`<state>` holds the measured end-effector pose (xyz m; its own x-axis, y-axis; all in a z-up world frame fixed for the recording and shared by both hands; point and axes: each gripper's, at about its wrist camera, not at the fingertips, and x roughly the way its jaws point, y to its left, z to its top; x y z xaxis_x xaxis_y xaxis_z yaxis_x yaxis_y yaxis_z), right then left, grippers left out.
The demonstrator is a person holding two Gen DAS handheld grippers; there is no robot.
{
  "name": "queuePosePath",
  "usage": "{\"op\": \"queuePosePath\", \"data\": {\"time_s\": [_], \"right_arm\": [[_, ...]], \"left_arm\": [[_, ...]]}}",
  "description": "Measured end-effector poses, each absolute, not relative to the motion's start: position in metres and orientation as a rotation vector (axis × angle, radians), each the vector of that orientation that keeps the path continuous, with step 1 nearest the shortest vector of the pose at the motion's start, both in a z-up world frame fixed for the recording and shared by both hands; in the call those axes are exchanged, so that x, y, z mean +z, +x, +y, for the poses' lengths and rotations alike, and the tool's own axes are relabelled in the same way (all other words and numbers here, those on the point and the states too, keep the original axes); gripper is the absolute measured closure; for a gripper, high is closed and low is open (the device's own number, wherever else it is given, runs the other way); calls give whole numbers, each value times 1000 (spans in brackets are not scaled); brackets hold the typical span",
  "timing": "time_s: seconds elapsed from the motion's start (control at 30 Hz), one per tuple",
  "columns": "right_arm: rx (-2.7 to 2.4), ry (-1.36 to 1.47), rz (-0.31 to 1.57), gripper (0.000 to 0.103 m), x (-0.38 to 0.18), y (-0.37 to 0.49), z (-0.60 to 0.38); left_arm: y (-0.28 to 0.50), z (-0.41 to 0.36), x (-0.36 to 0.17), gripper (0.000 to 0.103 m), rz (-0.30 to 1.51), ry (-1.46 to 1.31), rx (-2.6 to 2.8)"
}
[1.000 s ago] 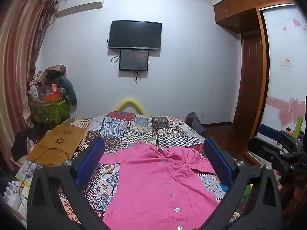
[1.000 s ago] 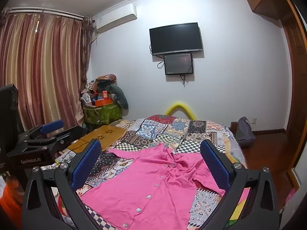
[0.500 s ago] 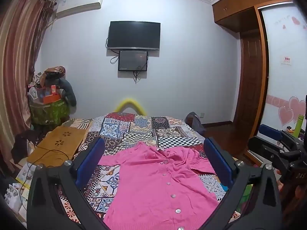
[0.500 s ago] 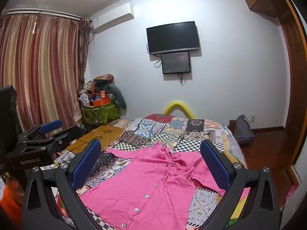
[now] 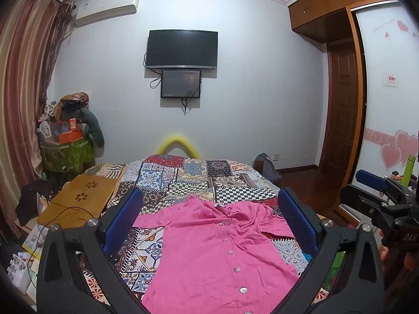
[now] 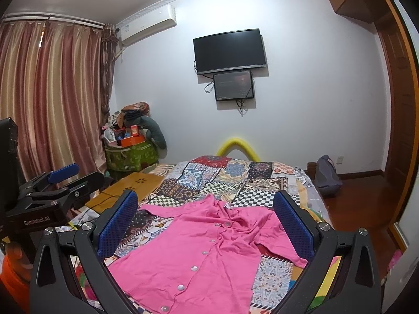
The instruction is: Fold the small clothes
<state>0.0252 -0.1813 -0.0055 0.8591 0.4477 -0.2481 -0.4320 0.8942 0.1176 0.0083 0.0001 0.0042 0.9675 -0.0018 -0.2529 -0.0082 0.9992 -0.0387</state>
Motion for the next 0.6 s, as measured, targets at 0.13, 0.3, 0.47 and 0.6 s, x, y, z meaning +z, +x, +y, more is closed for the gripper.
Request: {"op": "queuePosePath", "data": {"time_s": [0.13, 0.3, 0.47, 0.6], "right_arm": [[454, 60, 274, 0, -6, 25, -182], [449, 61, 275, 0, -5, 25, -183], [447, 64, 275, 0, -5, 26, -184], [444, 62, 274, 0, -5, 26, -184]], "left_arm": [[8, 0, 4, 0, 253, -38, 2], [8, 0, 4, 0, 253, -34, -2], [9, -2, 5, 0, 250, -25, 1], [8, -3, 5, 0, 250, -28, 1]]}}
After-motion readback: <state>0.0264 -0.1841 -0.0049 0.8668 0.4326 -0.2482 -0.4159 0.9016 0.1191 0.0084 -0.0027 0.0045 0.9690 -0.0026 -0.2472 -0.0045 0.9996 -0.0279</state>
